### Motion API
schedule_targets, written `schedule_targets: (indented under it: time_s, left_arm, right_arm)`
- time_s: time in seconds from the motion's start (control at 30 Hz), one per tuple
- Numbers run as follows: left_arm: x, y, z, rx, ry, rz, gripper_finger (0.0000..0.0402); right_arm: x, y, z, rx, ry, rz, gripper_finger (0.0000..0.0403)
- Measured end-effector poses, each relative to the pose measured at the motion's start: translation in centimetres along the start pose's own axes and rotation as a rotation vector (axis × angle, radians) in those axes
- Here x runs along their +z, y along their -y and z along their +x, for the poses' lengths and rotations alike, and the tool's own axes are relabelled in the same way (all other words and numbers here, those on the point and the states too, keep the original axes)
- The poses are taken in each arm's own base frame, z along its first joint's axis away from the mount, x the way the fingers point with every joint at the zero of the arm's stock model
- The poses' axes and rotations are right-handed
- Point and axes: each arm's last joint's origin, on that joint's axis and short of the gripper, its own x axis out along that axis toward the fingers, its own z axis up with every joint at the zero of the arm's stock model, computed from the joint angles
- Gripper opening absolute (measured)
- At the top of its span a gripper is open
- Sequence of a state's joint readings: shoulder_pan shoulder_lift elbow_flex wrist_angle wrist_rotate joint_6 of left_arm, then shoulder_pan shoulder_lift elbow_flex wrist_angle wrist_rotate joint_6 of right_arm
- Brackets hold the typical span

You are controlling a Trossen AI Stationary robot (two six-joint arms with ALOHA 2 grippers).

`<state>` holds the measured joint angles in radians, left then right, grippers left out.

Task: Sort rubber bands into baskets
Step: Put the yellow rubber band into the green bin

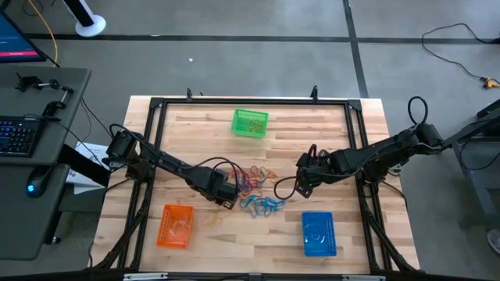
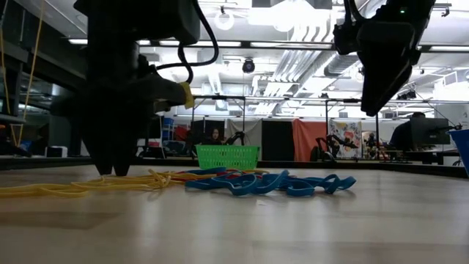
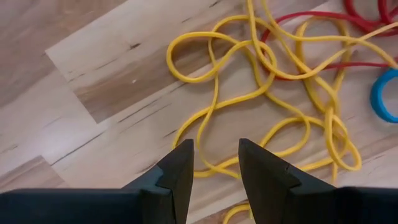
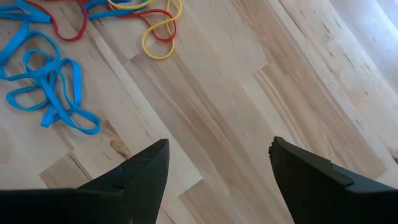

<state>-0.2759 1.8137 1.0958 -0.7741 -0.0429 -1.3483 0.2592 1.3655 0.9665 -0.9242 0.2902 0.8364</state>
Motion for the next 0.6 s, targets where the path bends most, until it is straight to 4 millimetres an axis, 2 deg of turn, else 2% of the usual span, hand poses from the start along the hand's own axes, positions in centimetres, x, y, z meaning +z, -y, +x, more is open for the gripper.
schedule_targets:
  time_s: [0.4, 0.6]
  left_arm:
    - [0.3, 0.1, 0.0, -0.014, 0.006, -0.004, 0.0117]
    - [0.2, 0.4, 1.2, 0.010, -0.028, 0.006, 0.0117]
  right_arm:
    - [0.1, 0.0, 0.0, -0.008, 0.021, 0.003, 0.0265]
    - [0.1, 0.0, 0.0, -0.006, 0.024, 0.004, 0.0265]
